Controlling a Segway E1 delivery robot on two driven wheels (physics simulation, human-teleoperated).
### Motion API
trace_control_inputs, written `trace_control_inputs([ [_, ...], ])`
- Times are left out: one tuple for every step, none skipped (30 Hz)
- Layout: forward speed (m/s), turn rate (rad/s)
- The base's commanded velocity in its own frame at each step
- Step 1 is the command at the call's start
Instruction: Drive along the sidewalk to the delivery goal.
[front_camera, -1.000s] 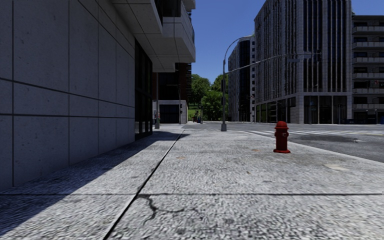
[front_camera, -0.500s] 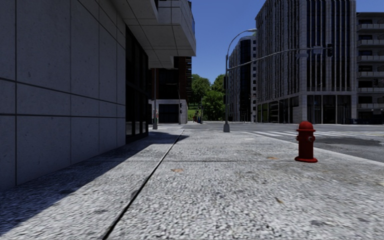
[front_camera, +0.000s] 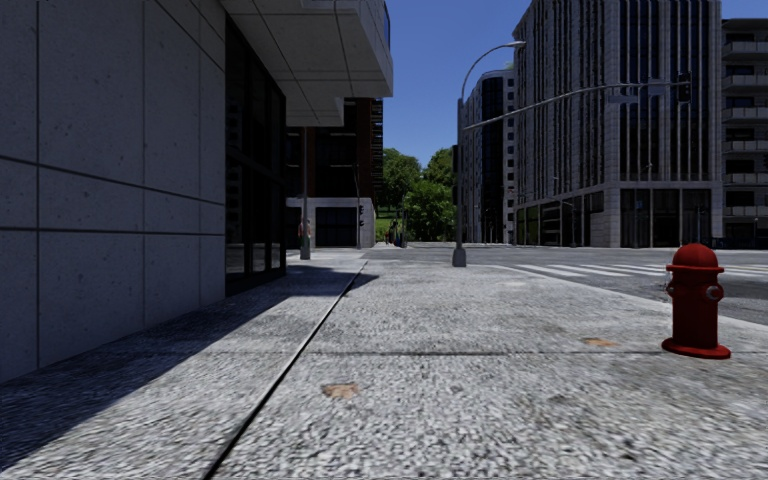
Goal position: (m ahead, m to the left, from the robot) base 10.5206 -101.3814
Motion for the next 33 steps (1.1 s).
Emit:
trace_control_inputs([
  [2.0, 0.0],
  [2.0, 0.0],
  [2.0, 0.0],
  [2.0, 0.0],
  [2.0, 0.0],
  [2.0, 0.0],
  [2.0, 0.0],
  [2.0, 0.0],
  [2.0, 0.0],
  [2.0, 0.0],
  [2.0, 0.0],
  [2.0, 0.0],
  [2.0, 0.0],
  [2.0, 0.0],
  [2.0, 0.0],
  [2.0, 0.0],
  [2.0, 0.0],
  [2.0, 0.0],
  [2.0, 0.0],
  [2.0, 0.0],
  [2.0, 0.0],
  [2.0, 0.0],
  [2.0, 0.0],
  [2.0, 0.0],
  [2.0, 0.0],
  [2.0, 0.0],
  [2.0, 0.0],
  [2.0, 0.0],
  [2.0, 0.0],
  [2.0, 0.0],
  [2.0, 0.0],
  [2.0, 0.0],
  [2.0, 0.0],
])
